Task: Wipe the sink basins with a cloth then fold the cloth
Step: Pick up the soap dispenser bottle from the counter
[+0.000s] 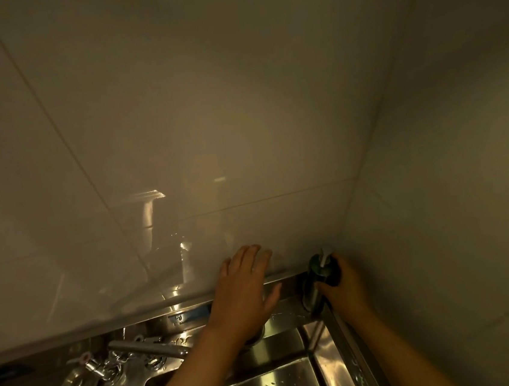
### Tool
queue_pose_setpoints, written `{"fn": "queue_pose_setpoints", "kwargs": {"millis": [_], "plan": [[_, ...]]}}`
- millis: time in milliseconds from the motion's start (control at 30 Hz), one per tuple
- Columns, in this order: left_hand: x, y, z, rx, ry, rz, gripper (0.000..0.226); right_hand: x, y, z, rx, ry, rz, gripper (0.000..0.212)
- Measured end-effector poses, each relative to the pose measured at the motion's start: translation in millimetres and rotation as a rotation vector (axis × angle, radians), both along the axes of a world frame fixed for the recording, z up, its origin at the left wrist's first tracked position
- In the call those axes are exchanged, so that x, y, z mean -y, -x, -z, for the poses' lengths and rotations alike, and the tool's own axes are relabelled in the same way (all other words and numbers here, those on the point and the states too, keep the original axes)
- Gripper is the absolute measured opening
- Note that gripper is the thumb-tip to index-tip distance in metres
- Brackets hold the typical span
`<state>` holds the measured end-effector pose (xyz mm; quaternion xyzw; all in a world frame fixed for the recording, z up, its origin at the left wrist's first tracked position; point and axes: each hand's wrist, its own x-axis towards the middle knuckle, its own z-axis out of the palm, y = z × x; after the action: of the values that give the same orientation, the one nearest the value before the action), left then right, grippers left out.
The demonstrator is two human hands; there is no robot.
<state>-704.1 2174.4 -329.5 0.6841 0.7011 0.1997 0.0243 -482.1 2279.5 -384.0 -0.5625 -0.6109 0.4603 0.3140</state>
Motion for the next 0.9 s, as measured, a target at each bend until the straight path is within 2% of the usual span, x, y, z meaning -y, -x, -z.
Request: {"fn": "queue_pose_setpoints", "kwargs": {"millis": [233, 333, 400, 567, 900], "plan": [[13, -9, 2, 0.066, 0.009, 0.02, 0.071, 16, -5, -4, -0.018, -0.02, 0.013, 0.075], [23, -13, 2, 0.088, 0.03, 0.031, 0.073, 24, -6, -20, -0.034, -0.052, -0.001, 0.074], [30, -16, 1, 0.141, 0.042, 0.025, 0.074, 30, -5, -37, -0.025, -0.085, -0.025, 0.072], [48, -15, -16, 0.417, 0.057, -0.024, 0.074, 51, 5, -98, -0.039, -0.177, -0.072, 0.069], [115, -2, -77, 0.556, -0.008, -0.038, 0.08, 132, 40, -209, -0.124, -0.345, -0.183, 0.064]]}}
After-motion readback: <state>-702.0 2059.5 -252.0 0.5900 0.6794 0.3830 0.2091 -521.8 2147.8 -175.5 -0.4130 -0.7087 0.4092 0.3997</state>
